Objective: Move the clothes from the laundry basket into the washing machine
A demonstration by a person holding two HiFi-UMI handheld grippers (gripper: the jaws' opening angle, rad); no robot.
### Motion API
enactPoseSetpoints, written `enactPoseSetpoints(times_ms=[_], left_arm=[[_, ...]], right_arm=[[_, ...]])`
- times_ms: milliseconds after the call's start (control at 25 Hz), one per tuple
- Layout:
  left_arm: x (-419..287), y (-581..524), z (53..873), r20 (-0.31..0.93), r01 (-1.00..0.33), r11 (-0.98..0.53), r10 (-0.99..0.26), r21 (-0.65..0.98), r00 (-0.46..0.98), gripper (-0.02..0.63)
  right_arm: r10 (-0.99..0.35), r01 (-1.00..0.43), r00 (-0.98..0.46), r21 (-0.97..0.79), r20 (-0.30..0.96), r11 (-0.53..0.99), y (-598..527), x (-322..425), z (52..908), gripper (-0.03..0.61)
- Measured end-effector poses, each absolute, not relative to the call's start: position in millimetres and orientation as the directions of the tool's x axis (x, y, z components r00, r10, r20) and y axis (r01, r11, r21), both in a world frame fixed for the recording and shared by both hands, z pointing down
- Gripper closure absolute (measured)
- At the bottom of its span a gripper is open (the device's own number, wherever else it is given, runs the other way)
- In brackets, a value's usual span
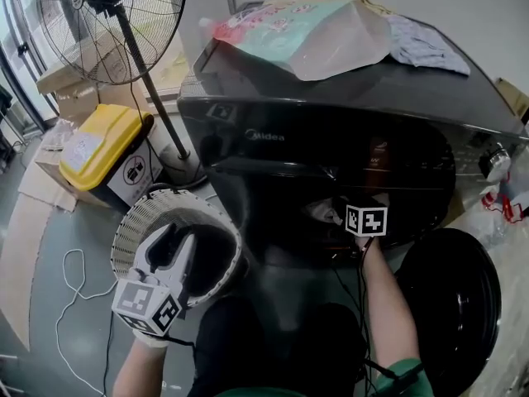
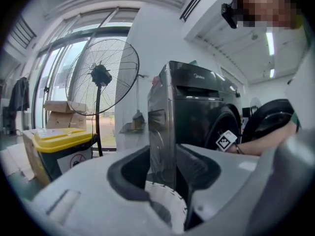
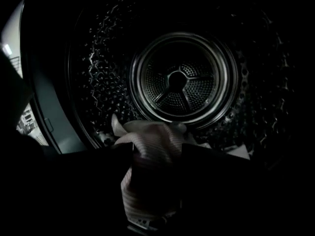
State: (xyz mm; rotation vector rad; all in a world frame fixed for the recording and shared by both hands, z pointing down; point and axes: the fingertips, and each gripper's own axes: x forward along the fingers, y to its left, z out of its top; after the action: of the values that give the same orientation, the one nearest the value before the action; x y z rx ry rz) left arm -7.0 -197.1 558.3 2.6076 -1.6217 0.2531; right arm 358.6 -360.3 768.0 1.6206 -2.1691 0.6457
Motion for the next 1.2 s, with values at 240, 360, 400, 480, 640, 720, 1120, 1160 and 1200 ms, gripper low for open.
enactPoseSetpoints(times_ms=[240, 360, 400, 480, 640, 720, 1120, 1160, 1200], left_arm=[[-0.9, -203.4, 564.6, 0.168, -0.889, -0.457, -0.879, -0.027, 0.446, 0.448], [5.2, -205.8, 564.5, 0.162, -0.883, -0.468, -0.873, -0.018, 0.459, 0.448], [6.9, -206.4, 564.1, 0.160, -0.882, -0.472, -0.872, -0.017, 0.463, 0.448], [9.6, -207.5, 563.6, 0.159, -0.879, -0.477, -0.869, -0.013, 0.470, 0.448], [10.8, -208.9, 564.5, 0.161, -0.875, -0.484, -0.865, -0.014, 0.475, 0.448], [9.3, -207.2, 565.2, 0.165, -0.877, -0.480, -0.866, -0.013, 0.472, 0.449], [-9.6, -193.6, 572.9, 0.190, -0.897, -0.441, -0.884, -0.028, 0.428, 0.453], [-10.9, -194.1, 572.1, 0.188, -0.899, -0.437, -0.886, -0.028, 0.425, 0.453], [-11.7, -194.9, 571.2, 0.186, -0.900, -0.435, -0.887, -0.029, 0.423, 0.453]], right_arm=[[-0.879, -0.963, -0.241, -0.216, 0.412, 0.163, -324.9, 374.5, 751.3, 0.262], [-0.911, -0.968, -0.209, -0.206, 0.355, 0.142, -303.0, 379.1, 736.9, 0.262], [-0.910, -0.970, -0.205, -0.197, 0.360, 0.140, -296.5, 378.5, 737.6, 0.264], [-0.887, -0.973, -0.214, -0.172, 0.409, 0.155, -286.5, 373.4, 750.2, 0.265], [-0.805, -0.972, -0.234, -0.127, 0.546, 0.197, -285.6, 361.5, 795.6, 0.343], [-0.797, -0.976, -0.219, -0.107, 0.563, 0.192, -294.8, 360.8, 805.3, 0.449], [-0.884, -0.994, -0.106, -0.080, 0.455, 0.078, -359.0, 382.1, 764.0, 0.552], [-0.880, -0.993, -0.109, -0.087, 0.462, 0.077, -357.2, 381.7, 764.7, 0.543], [-0.878, -0.992, -0.113, -0.098, 0.466, 0.076, -353.5, 381.6, 765.1, 0.539]])
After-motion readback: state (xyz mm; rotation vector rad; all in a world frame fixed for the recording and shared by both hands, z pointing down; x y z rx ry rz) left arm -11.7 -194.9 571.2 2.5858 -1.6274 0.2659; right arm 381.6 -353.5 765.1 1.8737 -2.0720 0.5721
